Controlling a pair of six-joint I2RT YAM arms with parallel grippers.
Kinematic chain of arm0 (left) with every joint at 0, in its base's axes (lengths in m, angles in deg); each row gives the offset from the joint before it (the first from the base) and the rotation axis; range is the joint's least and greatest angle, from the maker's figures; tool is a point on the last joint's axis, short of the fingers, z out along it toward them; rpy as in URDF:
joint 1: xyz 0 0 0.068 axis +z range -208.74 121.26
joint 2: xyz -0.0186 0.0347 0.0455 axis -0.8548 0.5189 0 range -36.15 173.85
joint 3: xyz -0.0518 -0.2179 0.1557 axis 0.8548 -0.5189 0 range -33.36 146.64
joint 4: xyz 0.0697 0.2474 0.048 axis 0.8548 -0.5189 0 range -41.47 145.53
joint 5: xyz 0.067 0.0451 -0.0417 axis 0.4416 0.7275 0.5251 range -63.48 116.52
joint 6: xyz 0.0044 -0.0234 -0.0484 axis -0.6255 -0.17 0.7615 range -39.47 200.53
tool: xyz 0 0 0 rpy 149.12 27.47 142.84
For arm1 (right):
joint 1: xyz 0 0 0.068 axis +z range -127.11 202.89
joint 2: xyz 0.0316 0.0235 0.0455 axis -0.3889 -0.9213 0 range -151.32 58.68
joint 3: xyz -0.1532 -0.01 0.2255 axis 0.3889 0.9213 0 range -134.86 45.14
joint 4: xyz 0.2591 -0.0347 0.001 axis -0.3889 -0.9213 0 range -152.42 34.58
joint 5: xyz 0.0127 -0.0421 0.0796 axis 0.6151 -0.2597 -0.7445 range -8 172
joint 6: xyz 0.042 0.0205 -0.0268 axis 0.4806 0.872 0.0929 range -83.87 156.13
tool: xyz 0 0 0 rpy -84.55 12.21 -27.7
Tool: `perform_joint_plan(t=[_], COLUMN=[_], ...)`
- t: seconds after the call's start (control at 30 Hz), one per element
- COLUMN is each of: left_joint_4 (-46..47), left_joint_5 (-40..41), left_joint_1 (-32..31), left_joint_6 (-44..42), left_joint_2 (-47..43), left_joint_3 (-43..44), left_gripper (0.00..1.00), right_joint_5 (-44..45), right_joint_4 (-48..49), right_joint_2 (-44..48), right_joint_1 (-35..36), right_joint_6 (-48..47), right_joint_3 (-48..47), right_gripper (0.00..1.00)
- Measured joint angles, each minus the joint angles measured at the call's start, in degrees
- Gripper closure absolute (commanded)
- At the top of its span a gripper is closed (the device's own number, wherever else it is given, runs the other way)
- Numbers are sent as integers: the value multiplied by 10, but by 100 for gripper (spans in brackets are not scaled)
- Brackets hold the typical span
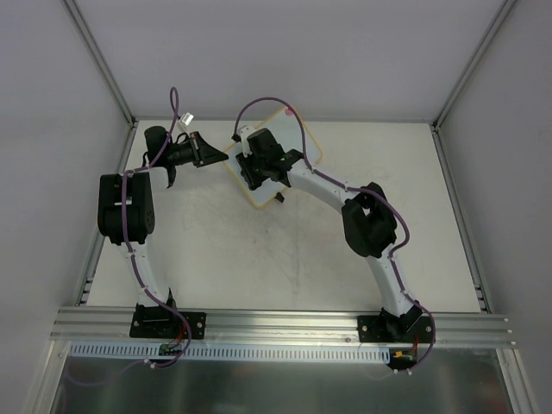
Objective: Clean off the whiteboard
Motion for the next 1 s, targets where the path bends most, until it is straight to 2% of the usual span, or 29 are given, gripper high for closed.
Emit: perform_joint_plan(t=[0.23, 0.57, 0.7, 1.0], left_joint_4=[4, 12, 11, 12], left_joint_5=[5, -7, -7, -17], left_joint_1=[0, -4, -4, -5], left_joint_6=[0, 8, 10, 12], left_joint_2=[0, 0, 0, -1], left_joint_3=[-1, -1, -2, -2], left_gripper=[100, 100, 100, 100], right_joint_5=[7, 5, -12, -76], right_joint_4=[68, 229, 285, 378], right_joint_2=[0, 0, 11, 72], right_joint_1=[-1, -19, -24, -48], right_joint_6=[-13, -27, -28, -34], right_joint_3=[1, 18, 61, 222], right_gripper=[100, 100, 100, 100])
